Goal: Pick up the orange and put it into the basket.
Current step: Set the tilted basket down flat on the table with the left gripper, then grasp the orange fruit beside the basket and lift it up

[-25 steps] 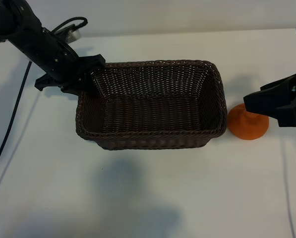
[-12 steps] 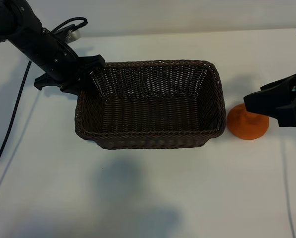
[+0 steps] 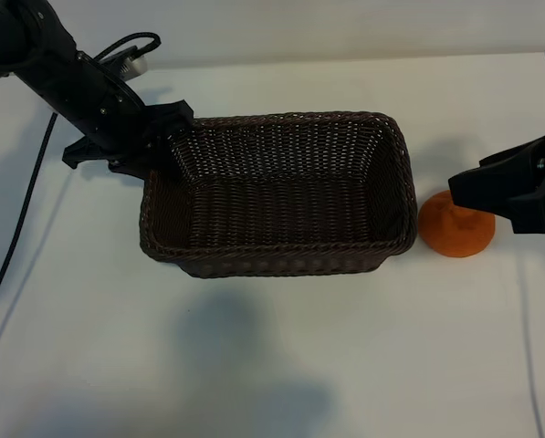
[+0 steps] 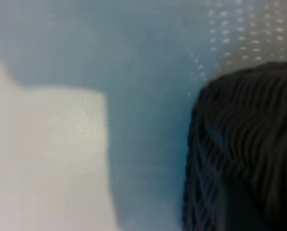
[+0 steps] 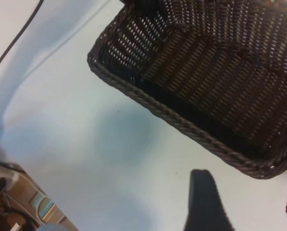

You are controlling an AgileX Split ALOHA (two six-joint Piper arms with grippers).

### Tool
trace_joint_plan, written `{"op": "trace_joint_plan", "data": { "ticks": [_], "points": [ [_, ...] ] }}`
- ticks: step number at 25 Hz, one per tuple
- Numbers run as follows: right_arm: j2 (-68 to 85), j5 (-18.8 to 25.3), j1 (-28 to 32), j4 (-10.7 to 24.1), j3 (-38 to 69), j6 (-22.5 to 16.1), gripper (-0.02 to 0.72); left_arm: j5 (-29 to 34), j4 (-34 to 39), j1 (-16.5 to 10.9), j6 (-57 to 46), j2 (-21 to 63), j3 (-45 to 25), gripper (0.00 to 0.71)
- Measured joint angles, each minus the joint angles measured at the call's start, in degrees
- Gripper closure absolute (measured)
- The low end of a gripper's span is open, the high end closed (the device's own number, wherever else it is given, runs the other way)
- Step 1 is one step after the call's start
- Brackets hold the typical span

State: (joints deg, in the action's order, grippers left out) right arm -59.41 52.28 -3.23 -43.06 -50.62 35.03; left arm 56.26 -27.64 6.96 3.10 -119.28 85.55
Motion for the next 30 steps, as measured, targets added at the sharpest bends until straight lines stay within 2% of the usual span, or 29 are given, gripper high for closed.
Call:
{"op": "trace_joint_plan", "data": {
  "ticks": [4, 7, 12, 20, 30],
  "points": [
    [0.0, 0.0, 0.0, 0.0, 0.0, 0.0, 0.283, 1.5, -0.4, 0.0, -0.3, 0.0, 0.0, 0.289],
    [0.0, 0.0, 0.0, 0.0, 0.0, 0.0, 0.283, 1.9, -0.5, 0.0, -0.3, 0.1, 0.0, 0.247],
    [0.0, 0.0, 0.0, 0.0, 0.0, 0.0, 0.283, 2.6, -0.5, -0.3, -0.5, 1.5, 0.0, 0.234],
    [0.0, 0.0, 0.0, 0.0, 0.0, 0.0, 0.283, 7.5, 0.9, -1.7, -1.2, 5.4, 0.1, 0.233],
    [0.0, 0.0, 0.0, 0.0, 0.0, 0.0, 0.283, 11.0, 5.4, -1.7, -3.5, 15.7, 0.1, 0.233]
  ]
}}
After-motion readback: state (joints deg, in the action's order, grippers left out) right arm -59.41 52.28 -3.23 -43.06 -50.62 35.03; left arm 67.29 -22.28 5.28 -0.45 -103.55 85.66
